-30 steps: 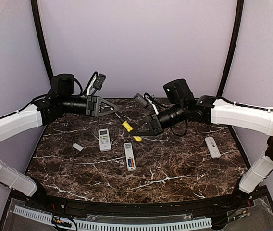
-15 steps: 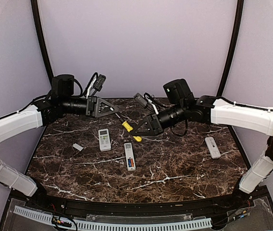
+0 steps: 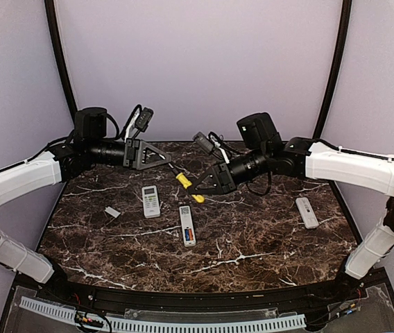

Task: Unload the batteries from the remote control
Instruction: Pass from the right arm to the left

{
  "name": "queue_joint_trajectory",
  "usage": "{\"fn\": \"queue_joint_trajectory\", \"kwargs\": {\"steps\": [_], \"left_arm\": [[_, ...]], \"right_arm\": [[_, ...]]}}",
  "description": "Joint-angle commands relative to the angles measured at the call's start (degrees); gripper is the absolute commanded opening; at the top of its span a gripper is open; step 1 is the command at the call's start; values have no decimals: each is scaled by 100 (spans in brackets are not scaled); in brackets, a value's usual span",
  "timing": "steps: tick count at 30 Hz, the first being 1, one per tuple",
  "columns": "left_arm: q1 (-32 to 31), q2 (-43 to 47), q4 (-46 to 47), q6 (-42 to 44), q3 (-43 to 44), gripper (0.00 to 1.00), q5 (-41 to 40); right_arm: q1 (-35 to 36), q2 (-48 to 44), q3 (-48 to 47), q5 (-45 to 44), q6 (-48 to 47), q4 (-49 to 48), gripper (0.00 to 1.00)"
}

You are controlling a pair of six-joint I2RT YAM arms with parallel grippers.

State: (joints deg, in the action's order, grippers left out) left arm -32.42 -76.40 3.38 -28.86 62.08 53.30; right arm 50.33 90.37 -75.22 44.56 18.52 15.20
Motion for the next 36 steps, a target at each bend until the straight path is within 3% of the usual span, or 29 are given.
{"fn": "queue_joint_trajectory", "kwargs": {"steps": [1, 8, 15, 19, 22, 28, 31, 36], "left_arm": [[-18, 73, 118, -3, -77, 21, 159], [-18, 93, 156, -27, -88, 14, 188], [-18, 112, 189, -56, -105, 0, 202], [-17, 142, 233, -92, -113, 0, 193], [-18, 222, 319, -202, -138, 0, 102], [-10, 469, 760, -624, -261, 0, -544], [5, 644, 1417, -1063, -440, 0, -937], [25, 859, 2546, -1641, -848, 0, -1329]], "right_arm": [[39, -182, -21, -26, -7, -268, 0], [38, -186, 23, -50, 11, -309, 0], [-29, -253, 131, -160, 61, -431, 0], [-97, -336, 244, -227, 118, -544, 2], [-151, -398, 347, -256, 195, -693, 17], [-231, -751, 727, -633, 575, -1379, 68], [-234, -1024, 1163, -1159, 1055, -2213, 80], [-148, -1418, 2028, -2134, 2057, -3698, 83]]}}
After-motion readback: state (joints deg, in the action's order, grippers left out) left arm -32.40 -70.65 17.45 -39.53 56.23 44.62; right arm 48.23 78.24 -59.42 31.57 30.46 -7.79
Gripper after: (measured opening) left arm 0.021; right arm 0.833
